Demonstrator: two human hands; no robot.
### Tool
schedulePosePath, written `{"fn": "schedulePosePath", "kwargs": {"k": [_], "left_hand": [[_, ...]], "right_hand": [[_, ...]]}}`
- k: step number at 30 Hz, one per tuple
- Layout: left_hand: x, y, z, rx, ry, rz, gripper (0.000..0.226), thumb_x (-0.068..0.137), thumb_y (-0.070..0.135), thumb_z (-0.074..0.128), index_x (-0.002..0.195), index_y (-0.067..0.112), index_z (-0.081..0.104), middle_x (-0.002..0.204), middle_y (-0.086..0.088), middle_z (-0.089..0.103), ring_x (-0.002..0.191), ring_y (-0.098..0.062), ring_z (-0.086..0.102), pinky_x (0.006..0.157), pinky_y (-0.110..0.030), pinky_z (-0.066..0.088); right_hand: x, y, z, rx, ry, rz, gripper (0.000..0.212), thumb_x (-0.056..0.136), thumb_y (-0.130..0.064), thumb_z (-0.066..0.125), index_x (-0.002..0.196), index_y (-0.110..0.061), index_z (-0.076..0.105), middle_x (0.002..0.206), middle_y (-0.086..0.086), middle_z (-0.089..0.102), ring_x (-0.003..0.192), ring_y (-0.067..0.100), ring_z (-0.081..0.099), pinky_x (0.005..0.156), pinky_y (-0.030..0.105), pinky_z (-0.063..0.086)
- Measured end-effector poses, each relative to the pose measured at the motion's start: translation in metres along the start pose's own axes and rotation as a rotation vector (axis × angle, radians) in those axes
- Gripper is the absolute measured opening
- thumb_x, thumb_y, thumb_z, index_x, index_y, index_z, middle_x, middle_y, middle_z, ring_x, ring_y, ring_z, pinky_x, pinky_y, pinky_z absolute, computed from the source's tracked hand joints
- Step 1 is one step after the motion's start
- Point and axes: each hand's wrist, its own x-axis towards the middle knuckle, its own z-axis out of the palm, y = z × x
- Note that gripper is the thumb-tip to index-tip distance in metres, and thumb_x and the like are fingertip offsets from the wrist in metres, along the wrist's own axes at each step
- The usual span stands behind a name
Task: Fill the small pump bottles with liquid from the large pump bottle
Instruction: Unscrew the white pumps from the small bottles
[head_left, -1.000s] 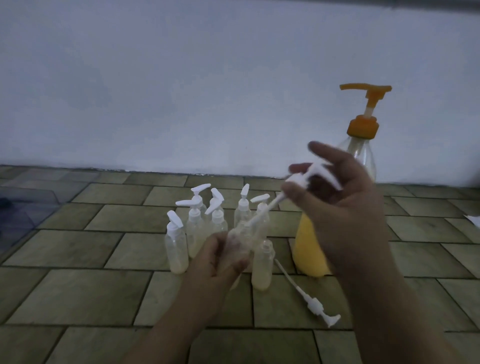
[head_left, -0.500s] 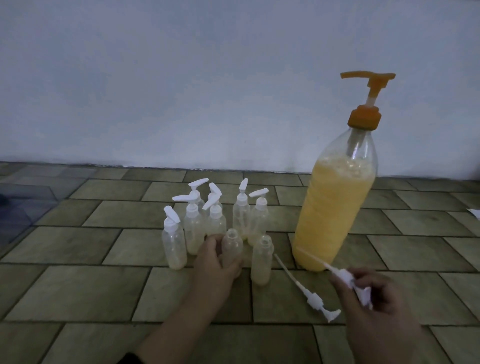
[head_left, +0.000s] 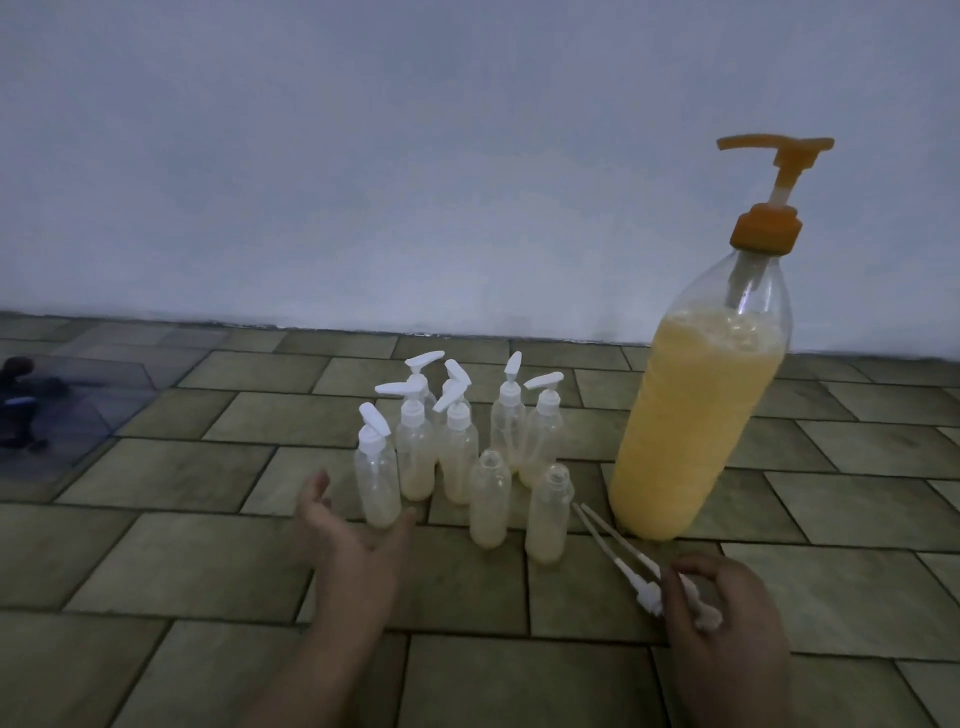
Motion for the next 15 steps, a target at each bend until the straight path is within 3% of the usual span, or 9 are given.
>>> {"fn": "schedulePosePath", "kwargs": {"k": [2, 3, 7, 9, 12, 15], "left_hand": [[0.012, 0.004, -0.002, -0.046, -0.094, -0.007, 0.091, 0.078, 0.009, 0.073, 0.144, 0.021, 0.011, 0.15, 0.001, 0.021, 0.133, -0.016, 0.029, 0.095, -0.028, 0.035], [0.016, 0.004, -0.002, -0.077, -0.122, -0.019, 0.089, 0.079, 0.01, 0.072, 0.144, 0.022, 0.011, 0.147, 0.004, 0.025, 0.128, -0.014, 0.034, 0.092, -0.028, 0.036], [0.023, 0.003, -0.002, -0.005, -0.164, -0.007, 0.057, 0.084, 0.019, 0.067, 0.132, 0.018, 0.036, 0.124, 0.008, 0.045, 0.108, -0.011, 0.046, 0.075, -0.02, 0.038], [0.025, 0.002, -0.001, 0.026, -0.147, 0.021, 0.036, 0.086, 0.019, 0.065, 0.117, 0.019, 0.047, 0.115, 0.006, 0.05, 0.104, -0.011, 0.049, 0.067, -0.015, 0.036], [0.02, 0.0, -0.005, -0.02, -0.079, 0.071, 0.021, 0.084, 0.029, 0.065, 0.098, 0.028, 0.05, 0.105, 0.004, 0.056, 0.103, -0.02, 0.056, 0.067, -0.022, 0.043], [0.006, 0.007, -0.012, -0.121, -0.016, 0.152, 0.036, 0.071, 0.062, 0.066, 0.099, 0.045, 0.051, 0.11, -0.002, 0.056, 0.098, -0.022, 0.06, 0.072, -0.037, 0.053]], "right_hand": [[0.004, -0.013, -0.001, 0.057, -0.035, 0.05, 0.009, 0.075, -0.039, 0.048, 0.081, -0.036, 0.055, 0.081, -0.019, 0.052, 0.075, 0.014, 0.053, 0.075, 0.008, 0.035], [0.006, -0.021, -0.001, 0.088, -0.042, 0.048, 0.009, 0.075, -0.037, 0.049, 0.082, -0.035, 0.055, 0.082, -0.021, 0.051, 0.077, 0.013, 0.053, 0.076, 0.006, 0.034], [0.019, -0.053, -0.003, 0.058, 0.2, -0.247, 0.015, 0.079, -0.015, 0.053, 0.076, -0.004, 0.063, 0.076, 0.0, 0.059, 0.074, 0.013, 0.052, 0.069, 0.023, 0.041], [0.023, -0.068, -0.003, 0.095, 0.25, -0.303, 0.011, 0.079, -0.009, 0.054, 0.075, -0.002, 0.061, 0.076, 0.0, 0.056, 0.075, 0.009, 0.051, 0.071, 0.02, 0.041], [0.025, -0.091, -0.004, 0.172, 0.237, -0.275, 0.005, 0.08, -0.012, 0.055, 0.081, -0.011, 0.06, 0.081, -0.004, 0.057, 0.078, 0.009, 0.054, 0.074, 0.017, 0.041], [0.03, -0.121, -0.003, 0.313, 0.072, -0.218, 0.009, 0.079, -0.021, 0.057, 0.086, -0.02, 0.063, 0.084, -0.009, 0.059, 0.078, 0.003, 0.056, 0.07, 0.006, 0.038]]}}
